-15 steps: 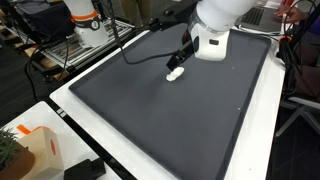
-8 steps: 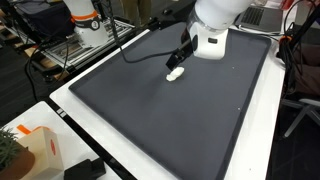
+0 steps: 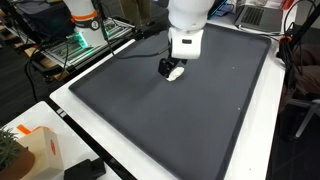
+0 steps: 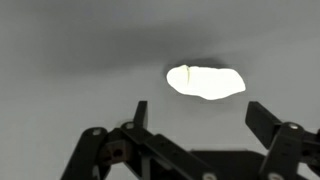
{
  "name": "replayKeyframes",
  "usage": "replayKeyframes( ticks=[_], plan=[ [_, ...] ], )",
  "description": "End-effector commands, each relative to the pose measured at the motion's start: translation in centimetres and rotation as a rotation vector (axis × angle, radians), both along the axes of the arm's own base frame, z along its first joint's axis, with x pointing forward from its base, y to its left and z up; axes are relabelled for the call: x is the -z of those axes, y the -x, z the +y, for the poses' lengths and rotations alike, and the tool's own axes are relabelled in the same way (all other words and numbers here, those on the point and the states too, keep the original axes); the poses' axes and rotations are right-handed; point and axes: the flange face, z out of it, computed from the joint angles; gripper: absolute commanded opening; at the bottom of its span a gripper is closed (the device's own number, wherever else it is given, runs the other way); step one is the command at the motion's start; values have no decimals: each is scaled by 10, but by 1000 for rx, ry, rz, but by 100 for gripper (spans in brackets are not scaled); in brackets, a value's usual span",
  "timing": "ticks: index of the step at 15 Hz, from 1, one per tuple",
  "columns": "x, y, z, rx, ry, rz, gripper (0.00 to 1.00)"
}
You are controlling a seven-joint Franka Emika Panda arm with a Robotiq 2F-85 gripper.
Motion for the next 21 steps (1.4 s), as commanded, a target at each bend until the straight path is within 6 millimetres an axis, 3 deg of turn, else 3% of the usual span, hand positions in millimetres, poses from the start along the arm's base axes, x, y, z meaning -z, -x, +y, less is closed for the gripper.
replayKeyframes(
  ticks=[1,6,7,9,15,21],
  plan=[
    [-10,50,2,4,-24,-105,100],
    [-21,115,8,-65,-45,-231,100],
    [-9,77,9,-32,-24,-177,100],
    [-15,99,10,-58,-34,-205,100],
    [-30,129,13,11,9,-359,100],
    [-35,177,20,36,34,-522,100]
  ],
)
